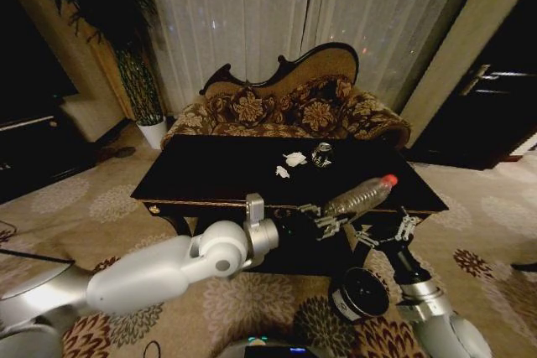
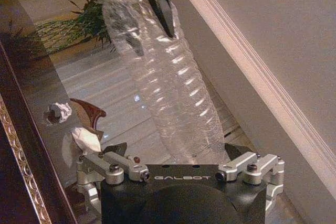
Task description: Move to the front of the table and place the trash on the table into the trash bin.
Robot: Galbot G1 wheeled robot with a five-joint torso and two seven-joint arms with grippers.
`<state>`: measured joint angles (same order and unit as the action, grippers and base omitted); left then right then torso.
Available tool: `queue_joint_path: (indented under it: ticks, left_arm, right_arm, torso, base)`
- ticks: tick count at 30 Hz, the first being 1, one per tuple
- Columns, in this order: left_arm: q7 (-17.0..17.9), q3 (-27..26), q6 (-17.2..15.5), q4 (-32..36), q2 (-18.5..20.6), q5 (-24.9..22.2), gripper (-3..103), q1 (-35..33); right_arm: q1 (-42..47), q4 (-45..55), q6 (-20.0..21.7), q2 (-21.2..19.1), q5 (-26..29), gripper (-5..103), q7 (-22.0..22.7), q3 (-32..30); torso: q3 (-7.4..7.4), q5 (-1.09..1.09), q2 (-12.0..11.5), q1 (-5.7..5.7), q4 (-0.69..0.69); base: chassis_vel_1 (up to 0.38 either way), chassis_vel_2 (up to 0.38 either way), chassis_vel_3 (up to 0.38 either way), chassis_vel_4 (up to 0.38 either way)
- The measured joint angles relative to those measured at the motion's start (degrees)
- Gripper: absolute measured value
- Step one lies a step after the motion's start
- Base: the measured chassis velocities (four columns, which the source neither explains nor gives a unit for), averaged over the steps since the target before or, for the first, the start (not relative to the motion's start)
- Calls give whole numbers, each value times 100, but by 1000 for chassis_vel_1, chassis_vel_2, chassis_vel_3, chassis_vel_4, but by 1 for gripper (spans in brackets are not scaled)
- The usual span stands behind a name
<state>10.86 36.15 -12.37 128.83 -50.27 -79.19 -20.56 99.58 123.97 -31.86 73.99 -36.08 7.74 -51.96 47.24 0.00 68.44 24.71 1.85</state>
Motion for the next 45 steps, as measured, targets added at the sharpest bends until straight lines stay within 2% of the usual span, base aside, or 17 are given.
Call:
queue_joint_path:
  ticks: [16, 17, 18, 20, 23, 26, 27, 28, 29, 32, 34, 37, 40, 41, 43, 45]
  left_arm:
    - [66, 378, 25, -83, -202, 122, 38, -160]
    - [71, 375, 24, -87, -200, 122, 38, -170]
    - [71, 375, 24, -87, -200, 122, 38, -170]
    - [82, 359, 22, -87, -181, 120, 38, -206]
    - [84, 344, 22, -75, -174, 119, 38, -235]
    - [94, 338, 28, -41, -126, 117, 38, -276]
    - [94, 342, 29, -37, -108, 122, 38, -283]
    - [93, 344, 30, -36, -99, 128, 38, -291]
    - [93, 344, 30, -36, -99, 128, 38, -291]
    - [88, 295, 33, -52, -92, 144, 38, -336]
    - [86, 284, 33, -55, -91, 153, 38, -342]
    - [86, 229, 36, -43, -80, 170, 38, -356]
    - [108, 165, 17, -32, -73, 166, 36, -368]
    - [146, 143, 8, -24, -68, 164, 40, -369]
    - [204, 126, 6, -16, -65, 174, 40, -370]
    - [324, 82, -1, 24, -58, 213, 51, -389]
  right_arm:
    - [-1, 96, 9, -15, -81, 101, 19, -25]
    - [0, 81, -17, -10, -98, 95, 19, -22]
    - [0, 81, -17, -10, -98, 95, 19, -22]
    - [-7, 43, -77, -1, -155, 86, 19, -7]
    - [-20, 20, -98, 0, -171, 80, 19, 2]
    - [-29, -18, -107, 4, -166, 64, 18, 20]
    - [-24, -34, -112, 9, -156, 64, 18, 23]
    - [-18, -44, -118, 13, -146, 58, 17, 23]
    - [-18, -44, -118, 13, -146, 58, 17, 23]
    - [12, -46, -122, 16, -68, 48, 17, 24]
    - [18, -36, -112, 8, -28, 48, 17, 24]
    - [20, 0, -79, -13, 15, 39, 9, 28]
    - [15, -5, -83, -14, 7, 38, 9, 28]
    - [20, -15, -92, -14, 0, 38, 9, 28]
    - [26, -21, -96, -12, -4, 38, 10, 27]
    - [51, -26, -104, -5, -4, 36, 12, 22]
  torso:
    - [0, 0, 0, 0, 0]
    - [0, 0, 0, 0, 0]
    - [0, 0, 0, 0, 0]
    - [0, 0, 0, 0, 1]
    - [0, 0, 0, 0, 0]
    - [0, 0, 0, 0, 0]
    - [0, 0, 0, 0, 0]
    - [0, 0, 0, 0, 0]
    - [0, 0, 0, 0, 0]
    - [0, 0, 0, 0, 1]
    - [0, 0, 0, 0, 0]
    - [0, 0, 0, 0, 1]
    - [0, 0, 0, 0, 0]
    - [0, 0, 0, 0, 0]
    - [0, 0, 0, 0, 0]
    - [0, 0, 0, 0, 1]
  base:
    - [0, 0, 0, 0]
    - [0, 0, 0, 0]
    - [0, 0, 0, 0]
    - [0, 0, 0, 0]
    - [0, 0, 0, 0]
    - [0, 0, 0, 0]
    - [0, 0, 0, 0]
    - [0, 0, 0, 0]
    - [0, 0, 0, 0]
    - [0, 0, 0, 0]
    - [0, 0, 0, 0]
    - [0, 0, 0, 0]
    - [0, 0, 0, 0]
    - [0, 0, 0, 0]
    - [0, 0, 0, 0]
    - [0, 0, 0, 0]
